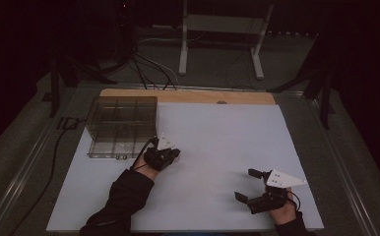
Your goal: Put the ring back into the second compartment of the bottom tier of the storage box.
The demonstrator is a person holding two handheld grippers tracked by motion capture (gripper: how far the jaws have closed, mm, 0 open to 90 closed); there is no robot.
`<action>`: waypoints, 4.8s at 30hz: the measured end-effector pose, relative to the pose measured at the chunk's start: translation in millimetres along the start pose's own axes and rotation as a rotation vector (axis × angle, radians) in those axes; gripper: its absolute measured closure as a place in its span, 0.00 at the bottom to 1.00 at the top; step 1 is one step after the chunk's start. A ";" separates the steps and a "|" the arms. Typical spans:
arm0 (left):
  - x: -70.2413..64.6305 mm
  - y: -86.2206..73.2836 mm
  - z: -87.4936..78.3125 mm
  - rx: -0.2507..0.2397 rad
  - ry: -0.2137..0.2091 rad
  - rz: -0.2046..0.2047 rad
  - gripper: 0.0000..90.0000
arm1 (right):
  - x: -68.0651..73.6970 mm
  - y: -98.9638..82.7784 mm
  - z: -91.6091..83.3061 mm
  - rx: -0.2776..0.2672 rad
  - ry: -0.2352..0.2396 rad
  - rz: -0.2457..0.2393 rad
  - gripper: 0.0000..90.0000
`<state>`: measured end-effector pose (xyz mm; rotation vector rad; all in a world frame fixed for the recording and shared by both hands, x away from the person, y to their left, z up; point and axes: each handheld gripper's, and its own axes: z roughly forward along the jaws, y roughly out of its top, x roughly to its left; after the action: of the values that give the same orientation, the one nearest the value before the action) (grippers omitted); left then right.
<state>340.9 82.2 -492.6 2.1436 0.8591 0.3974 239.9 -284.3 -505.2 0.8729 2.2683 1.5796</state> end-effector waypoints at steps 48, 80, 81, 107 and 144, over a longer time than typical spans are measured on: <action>17.0 8.5 -35.4 -0.051 0.046 0.007 1.00 | -0.2 -1.0 1.4 0.009 -0.004 -0.001 0.00; 44.8 2.6 -61.6 -0.092 0.116 -0.061 1.00 | -0.3 -0.9 0.9 0.010 -0.007 0.001 0.00; 46.2 2.3 -62.8 -0.092 0.120 -0.064 1.00 | -0.2 -0.9 1.0 0.010 -0.007 0.000 0.00; 74.6 -7.2 -85.2 -0.119 0.194 -0.129 1.00 | -0.4 -0.7 0.3 0.008 -0.007 0.001 0.00; 115.3 -42.4 -86.8 -0.062 0.278 -0.244 1.00 | -0.1 -0.6 0.2 0.009 -0.009 0.000 0.00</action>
<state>359.6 229.5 -468.5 1.9243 1.2333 0.5962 239.9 -284.3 -505.8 0.8801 2.2715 1.5630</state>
